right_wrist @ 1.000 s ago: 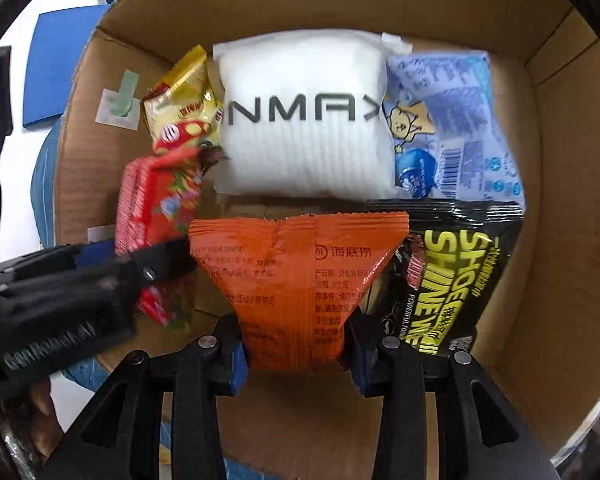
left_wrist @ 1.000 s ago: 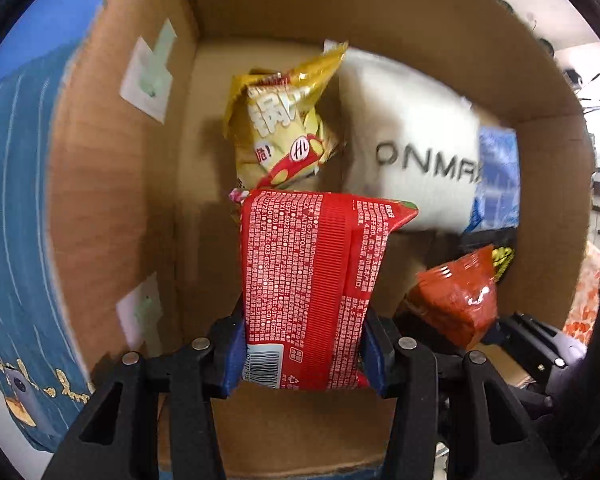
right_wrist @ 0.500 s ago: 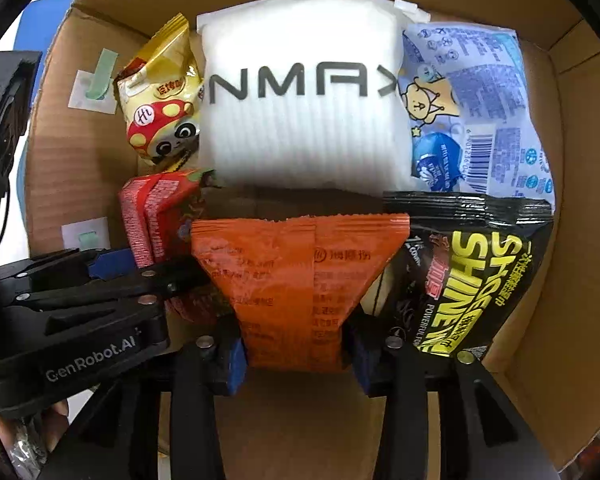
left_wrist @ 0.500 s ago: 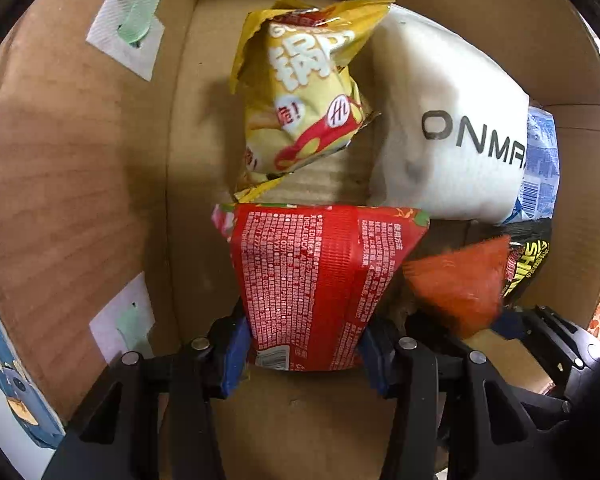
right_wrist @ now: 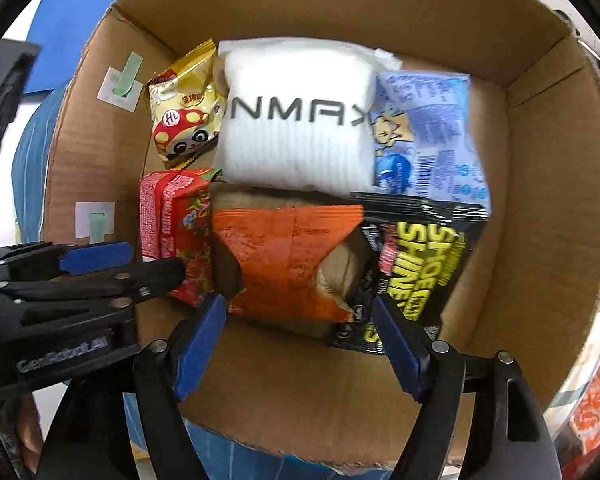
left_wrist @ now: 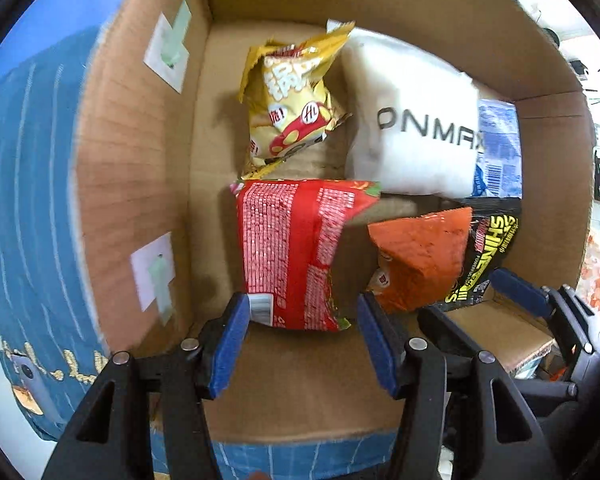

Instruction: Organize soft objects

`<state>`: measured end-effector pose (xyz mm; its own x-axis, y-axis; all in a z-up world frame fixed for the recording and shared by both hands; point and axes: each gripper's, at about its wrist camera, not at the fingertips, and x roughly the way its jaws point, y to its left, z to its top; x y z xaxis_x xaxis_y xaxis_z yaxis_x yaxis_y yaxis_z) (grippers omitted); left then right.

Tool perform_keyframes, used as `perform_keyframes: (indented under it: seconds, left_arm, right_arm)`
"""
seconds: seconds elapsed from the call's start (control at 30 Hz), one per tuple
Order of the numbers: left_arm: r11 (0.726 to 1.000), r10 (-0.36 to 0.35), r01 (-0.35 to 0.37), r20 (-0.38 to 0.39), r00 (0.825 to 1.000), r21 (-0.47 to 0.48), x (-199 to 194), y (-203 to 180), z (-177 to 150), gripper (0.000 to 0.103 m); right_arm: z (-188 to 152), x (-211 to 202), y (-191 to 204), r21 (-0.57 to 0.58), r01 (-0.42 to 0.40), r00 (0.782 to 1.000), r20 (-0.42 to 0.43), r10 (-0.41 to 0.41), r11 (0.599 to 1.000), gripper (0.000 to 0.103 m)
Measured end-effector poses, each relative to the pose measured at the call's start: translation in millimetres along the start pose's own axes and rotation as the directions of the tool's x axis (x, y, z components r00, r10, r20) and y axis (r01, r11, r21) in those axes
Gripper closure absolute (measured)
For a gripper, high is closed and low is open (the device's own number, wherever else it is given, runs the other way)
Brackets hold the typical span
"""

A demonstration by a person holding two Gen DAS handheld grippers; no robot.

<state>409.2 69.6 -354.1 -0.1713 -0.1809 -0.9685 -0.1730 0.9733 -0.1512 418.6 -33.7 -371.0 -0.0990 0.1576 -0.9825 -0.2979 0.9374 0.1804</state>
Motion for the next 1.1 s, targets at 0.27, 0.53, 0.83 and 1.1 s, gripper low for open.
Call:
perform_keyframes:
  seconds: [0.27,0.53,0.83,1.1]
  left_arm:
    - [0.998,0.054,-0.057,0.144,0.988,0.013,-31,-23,-25,0.014]
    - [0.997,0.074,-0.081,0.279,0.957,0.014,-77,-27,-51,0.003]
    - [0.993,0.094,-0.116,0.427,0.899,0.027,-134,-39,-94,0.003]
    - [0.99,0.112,-0.143,0.554,0.825,0.014,-183,-48,-170,0.003]
  right_arm:
    - [-13,-13,-9,0.031,0.023,0.999,0.04,-0.025,0.999,0.0]
    - [-32,-42,-20,0.052,0.05,0.993,0.105,-0.055,0.997,0.0]
    - [-66,-123,-35,0.067,0.032,0.974,0.223,-0.046,0.997,0.0]
    - [-144,-198,-37,0.073,0.013,0.939,0.342,-0.037,0.997,0.0]
